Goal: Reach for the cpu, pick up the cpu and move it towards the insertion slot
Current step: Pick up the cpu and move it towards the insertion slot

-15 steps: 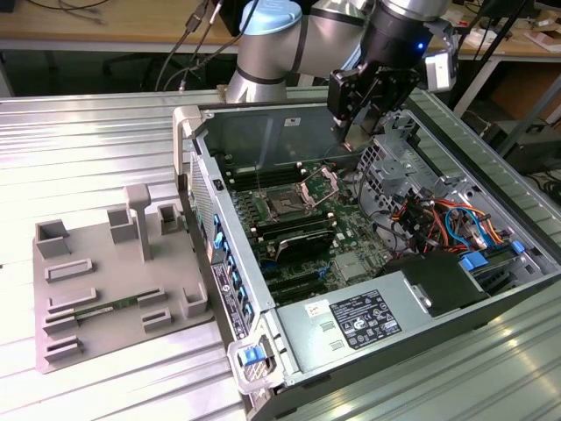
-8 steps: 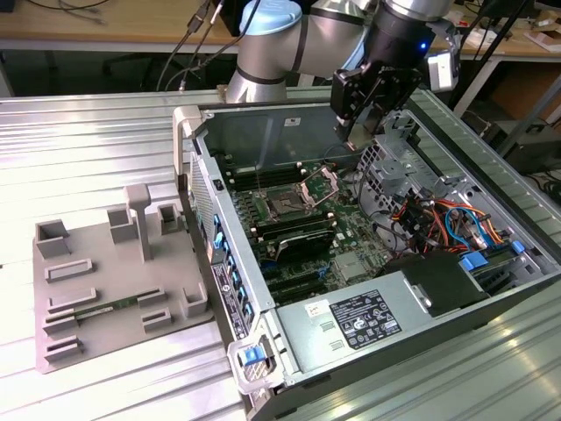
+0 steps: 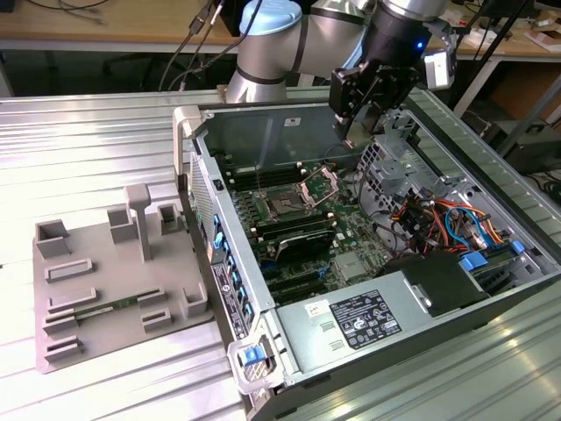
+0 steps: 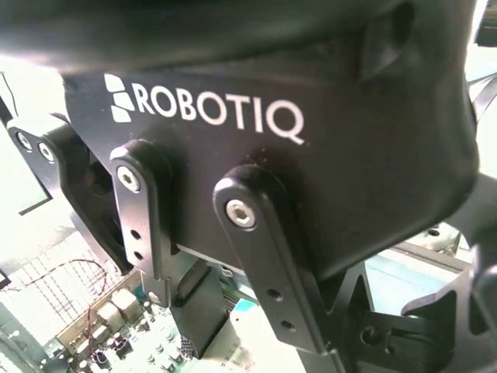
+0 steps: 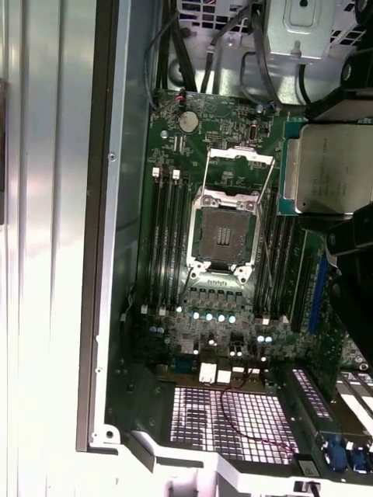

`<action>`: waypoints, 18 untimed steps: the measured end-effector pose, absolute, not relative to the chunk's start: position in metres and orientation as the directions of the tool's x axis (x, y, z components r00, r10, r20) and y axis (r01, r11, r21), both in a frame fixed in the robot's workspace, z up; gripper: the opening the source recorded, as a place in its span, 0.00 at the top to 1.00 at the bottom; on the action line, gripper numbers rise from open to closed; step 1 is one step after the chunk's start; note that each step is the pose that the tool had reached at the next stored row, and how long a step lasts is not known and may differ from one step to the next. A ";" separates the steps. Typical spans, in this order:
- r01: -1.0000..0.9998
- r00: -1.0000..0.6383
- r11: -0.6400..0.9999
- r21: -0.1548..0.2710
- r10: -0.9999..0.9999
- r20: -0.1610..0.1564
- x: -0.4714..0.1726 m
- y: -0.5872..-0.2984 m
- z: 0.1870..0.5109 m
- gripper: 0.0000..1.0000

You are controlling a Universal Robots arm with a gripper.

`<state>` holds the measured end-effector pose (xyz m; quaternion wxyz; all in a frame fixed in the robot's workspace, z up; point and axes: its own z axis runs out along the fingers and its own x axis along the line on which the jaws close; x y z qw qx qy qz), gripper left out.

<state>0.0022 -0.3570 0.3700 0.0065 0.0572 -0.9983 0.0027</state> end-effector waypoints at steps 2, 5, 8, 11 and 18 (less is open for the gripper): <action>-0.114 -0.993 0.993 -0.005 -0.114 0.013 0.001 -0.355 0.369 0.45; -0.113 -0.993 0.994 -0.005 -0.113 0.013 -0.003 -0.352 0.367 0.45; -0.108 -0.994 0.994 -0.004 -0.108 0.013 -0.006 -0.350 0.365 0.45; -0.088 -0.996 0.996 -0.002 -0.088 0.013 -0.007 -0.350 0.365 0.45; -0.003 -1.000 1.000 0.011 -0.003 0.012 -0.008 -0.349 0.361 0.45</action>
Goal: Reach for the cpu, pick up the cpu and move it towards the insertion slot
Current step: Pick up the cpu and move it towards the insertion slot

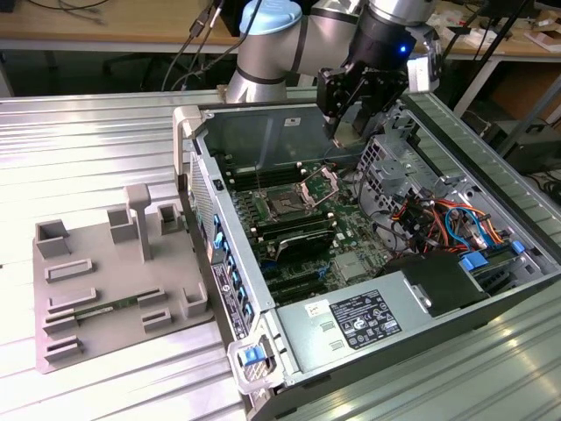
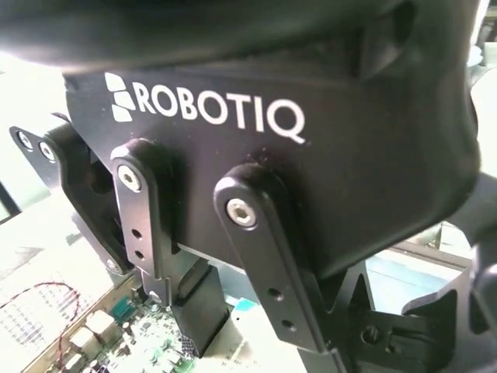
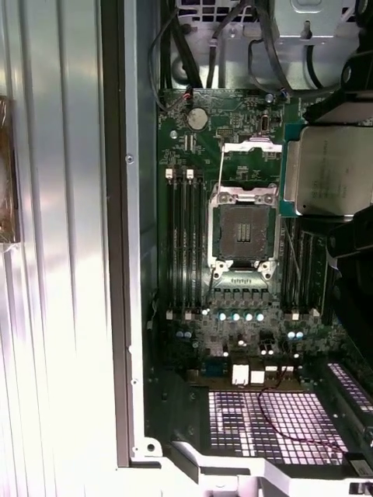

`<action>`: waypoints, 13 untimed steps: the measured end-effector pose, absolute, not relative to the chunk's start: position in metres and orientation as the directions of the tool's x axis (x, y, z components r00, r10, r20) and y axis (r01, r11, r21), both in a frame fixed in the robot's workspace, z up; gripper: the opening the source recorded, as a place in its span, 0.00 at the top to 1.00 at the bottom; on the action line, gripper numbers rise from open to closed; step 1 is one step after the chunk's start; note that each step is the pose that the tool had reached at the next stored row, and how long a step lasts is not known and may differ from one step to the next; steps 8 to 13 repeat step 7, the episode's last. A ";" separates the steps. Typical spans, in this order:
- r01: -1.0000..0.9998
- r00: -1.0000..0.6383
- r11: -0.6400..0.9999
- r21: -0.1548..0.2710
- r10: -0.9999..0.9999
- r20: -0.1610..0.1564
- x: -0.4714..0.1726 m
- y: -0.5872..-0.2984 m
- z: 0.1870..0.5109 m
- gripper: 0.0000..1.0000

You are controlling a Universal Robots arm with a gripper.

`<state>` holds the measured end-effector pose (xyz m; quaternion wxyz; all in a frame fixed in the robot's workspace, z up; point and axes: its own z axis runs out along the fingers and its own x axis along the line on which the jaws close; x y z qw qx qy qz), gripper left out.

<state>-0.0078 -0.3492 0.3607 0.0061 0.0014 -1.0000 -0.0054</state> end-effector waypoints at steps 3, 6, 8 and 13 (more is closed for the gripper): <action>0.002 -1.000 1.000 0.011 0.002 0.012 -0.008 -0.349 0.360 0.45; 0.002 -1.000 1.000 0.011 0.002 0.012 -0.008 -0.349 0.360 0.45; 0.002 -1.000 1.000 0.011 0.002 0.012 -0.008 -0.349 0.360 0.45; 0.002 -1.000 1.000 0.011 0.002 0.012 -0.008 -0.349 0.360 0.45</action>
